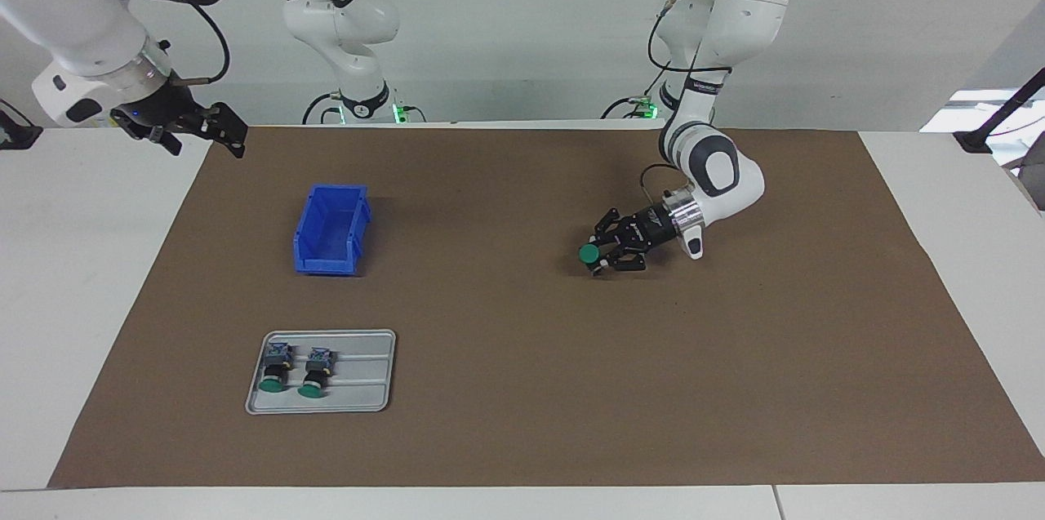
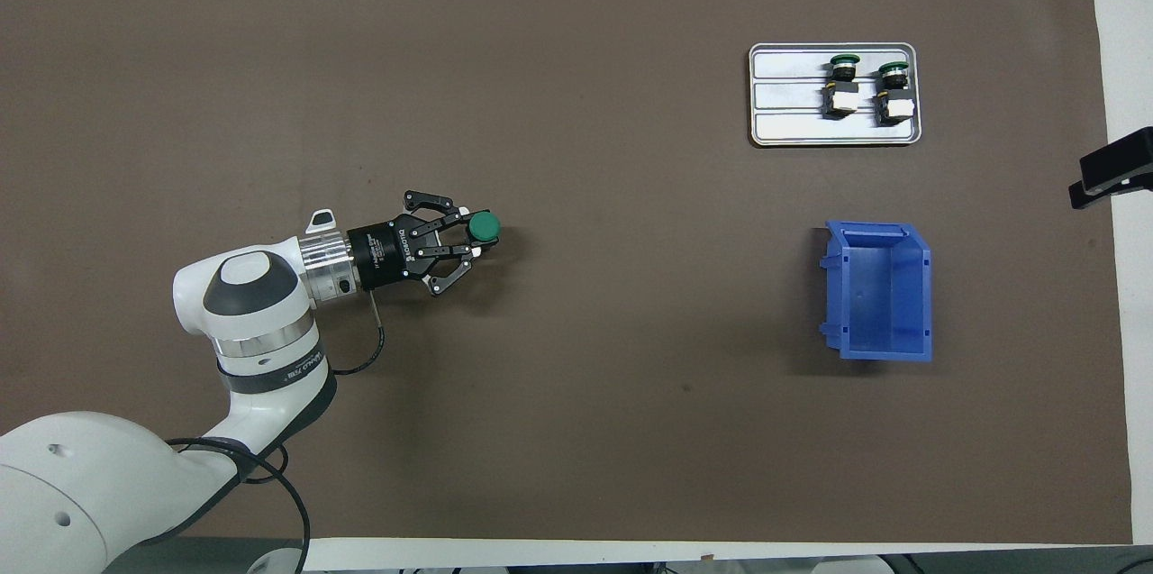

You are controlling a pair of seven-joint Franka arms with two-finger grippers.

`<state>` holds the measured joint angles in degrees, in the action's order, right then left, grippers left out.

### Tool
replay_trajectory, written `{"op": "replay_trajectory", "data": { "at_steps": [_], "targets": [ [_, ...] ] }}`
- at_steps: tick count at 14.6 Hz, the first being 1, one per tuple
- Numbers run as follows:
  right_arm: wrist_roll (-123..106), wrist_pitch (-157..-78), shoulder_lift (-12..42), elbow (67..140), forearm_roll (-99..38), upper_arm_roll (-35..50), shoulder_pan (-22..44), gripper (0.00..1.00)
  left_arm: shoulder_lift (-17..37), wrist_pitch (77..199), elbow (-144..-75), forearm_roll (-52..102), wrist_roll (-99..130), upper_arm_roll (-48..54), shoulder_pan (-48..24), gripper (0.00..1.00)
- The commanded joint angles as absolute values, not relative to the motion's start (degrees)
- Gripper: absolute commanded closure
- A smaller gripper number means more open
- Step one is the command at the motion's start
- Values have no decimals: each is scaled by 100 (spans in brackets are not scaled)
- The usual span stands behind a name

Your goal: Place and press button with both arms

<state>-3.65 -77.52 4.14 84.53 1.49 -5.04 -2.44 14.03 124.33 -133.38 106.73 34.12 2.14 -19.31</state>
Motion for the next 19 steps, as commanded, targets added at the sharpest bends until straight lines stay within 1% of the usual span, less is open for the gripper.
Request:
{"op": "replay_trajectory", "data": {
  "at_steps": [1,2,3,4,6,8,10,13,16,19],
  "targets": [
    [-483,-7822,246,8657,167,-492,-264,1,1354,12357,-13474,10793,3270,167,-1899,45],
    [-483,-7822,246,8657,167,-492,-264,1,1345,12357,-13508,10793,3270,167,-1864,32],
    [-483,-7822,246,8657,167,-492,-264,1,1327,12323,-13509,10784,3287,167,-1820,23],
    [-483,-7822,246,8657,176,-492,-264,1,1318,12331,-13509,10784,3278,167,-1811,0],
    [-483,-7822,246,8657,167,-492,-264,1,1292,12383,-13509,10784,3278,150,-1819,0],
    [-483,-7822,246,8657,176,-492,-264,1,1134,12541,-13509,10784,3392,149,-1819,0],
    [-483,-7822,246,8657,167,-492,-264,1,819,12988,-13578,10775,3541,158,-1942,0],
    [-483,-7822,246,8657,167,-492,-264,1,529,13314,-13614,10749,3770,149,-2039,0],
    [-483,-7822,246,8657,176,-492,-264,1,264,13947,-13562,10653,3761,149,-2232,0],
    [-483,-7822,246,8657,176,-492,-264,1,53,13913,-13562,9549,3797,149,-2206,0]
  ]
}}
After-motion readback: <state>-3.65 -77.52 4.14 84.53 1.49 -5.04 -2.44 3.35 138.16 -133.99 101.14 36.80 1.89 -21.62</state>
